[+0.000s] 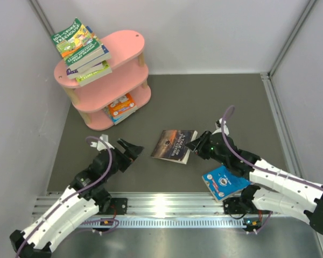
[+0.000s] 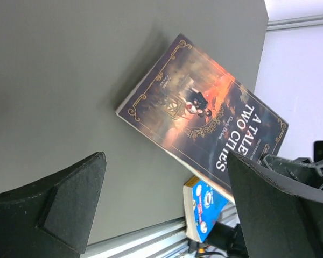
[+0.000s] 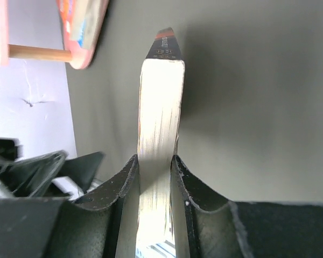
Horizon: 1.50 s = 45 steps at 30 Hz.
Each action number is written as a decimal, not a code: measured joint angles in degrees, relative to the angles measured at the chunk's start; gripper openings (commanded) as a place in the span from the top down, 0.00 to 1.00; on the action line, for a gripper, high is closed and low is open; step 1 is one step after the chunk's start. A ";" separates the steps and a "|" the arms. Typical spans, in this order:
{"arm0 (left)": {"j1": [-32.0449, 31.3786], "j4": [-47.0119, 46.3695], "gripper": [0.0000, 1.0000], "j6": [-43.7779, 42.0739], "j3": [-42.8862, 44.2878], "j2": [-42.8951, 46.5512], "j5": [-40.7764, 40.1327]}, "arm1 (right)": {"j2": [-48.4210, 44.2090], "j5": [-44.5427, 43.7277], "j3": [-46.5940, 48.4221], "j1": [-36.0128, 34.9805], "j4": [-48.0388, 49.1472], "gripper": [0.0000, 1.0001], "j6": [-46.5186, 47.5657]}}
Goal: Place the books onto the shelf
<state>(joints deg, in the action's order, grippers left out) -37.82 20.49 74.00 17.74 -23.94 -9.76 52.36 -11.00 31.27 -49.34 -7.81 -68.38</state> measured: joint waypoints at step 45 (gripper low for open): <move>-0.07 15.67 0.01 -31.67 24.09 -27.21 -2.40 | 3.52 27.98 2.03 21.40 -1.25 1.00 2.19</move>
<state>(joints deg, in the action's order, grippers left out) -37.89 36.16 42.33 41.82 -51.16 -12.16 55.88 16.97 33.30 -27.94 -9.06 -66.19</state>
